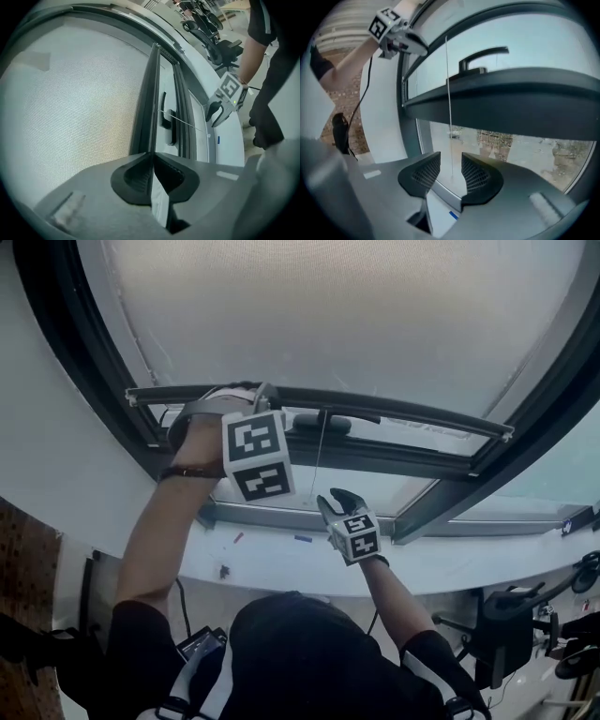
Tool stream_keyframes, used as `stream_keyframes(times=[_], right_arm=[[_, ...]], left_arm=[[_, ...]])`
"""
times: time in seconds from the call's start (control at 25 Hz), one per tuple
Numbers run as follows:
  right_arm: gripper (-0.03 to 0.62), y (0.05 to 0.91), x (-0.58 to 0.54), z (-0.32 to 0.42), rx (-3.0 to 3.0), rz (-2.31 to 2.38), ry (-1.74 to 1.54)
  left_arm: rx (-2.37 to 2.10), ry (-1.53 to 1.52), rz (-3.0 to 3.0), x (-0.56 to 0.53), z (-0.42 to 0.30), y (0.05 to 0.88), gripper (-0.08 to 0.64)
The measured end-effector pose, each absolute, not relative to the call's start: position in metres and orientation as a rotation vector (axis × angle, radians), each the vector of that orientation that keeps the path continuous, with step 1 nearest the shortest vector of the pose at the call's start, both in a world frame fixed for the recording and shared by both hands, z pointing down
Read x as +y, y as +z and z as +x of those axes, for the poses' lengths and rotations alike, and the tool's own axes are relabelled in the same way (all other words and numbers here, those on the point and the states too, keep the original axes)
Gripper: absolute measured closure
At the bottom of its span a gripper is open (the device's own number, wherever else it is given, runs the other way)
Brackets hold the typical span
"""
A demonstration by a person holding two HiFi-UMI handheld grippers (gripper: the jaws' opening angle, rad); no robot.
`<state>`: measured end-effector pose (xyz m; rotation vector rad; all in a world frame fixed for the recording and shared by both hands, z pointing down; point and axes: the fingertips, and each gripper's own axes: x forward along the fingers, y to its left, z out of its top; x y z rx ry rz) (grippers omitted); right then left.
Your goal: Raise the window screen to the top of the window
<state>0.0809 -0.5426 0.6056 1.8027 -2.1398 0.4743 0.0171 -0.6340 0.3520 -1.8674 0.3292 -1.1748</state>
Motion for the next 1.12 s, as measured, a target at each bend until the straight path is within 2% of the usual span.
stream_keyframes(times=[0.08, 0.24, 0.28, 0.36, 0.6, 0.76, 1.12], right_arm=[[0.442, 0.638, -0.553, 0.075, -2.121, 1.759, 0.474], [0.352, 0.685, -0.562, 0.058, -2.055, 1.640, 0.502], [0.351, 0.693, -0.566, 0.058, -2.033, 1.631, 0.487], [0.394, 0.703, -0.575, 0.063, -2.010, 1.661, 0.458], [0.440, 0.710, -0.602, 0.067, -2.024, 1.762, 0.559], [0.515, 0.716, -0.610, 0.069, -2.016, 1.786, 0.605], [0.532, 0.726, -0.598, 0.056, -2.026, 1.678, 0.580]], left_arm=[[0.333, -1.178, -1.866, -0.633, 0.017, 0.352, 0.537], [0.329, -1.182, -1.862, -0.633, 0.017, 0.353, 0.538], [0.327, -1.181, -1.861, -0.633, 0.017, 0.352, 0.538], [0.320, -1.180, -1.864, -0.632, 0.018, 0.350, 0.538], [0.310, -1.179, -1.855, -0.629, 0.017, 0.347, 0.540], [0.311, -1.167, -1.868, -0.630, 0.017, 0.346, 0.538], [0.312, -1.161, -1.869, -0.634, 0.017, 0.349, 0.538]])
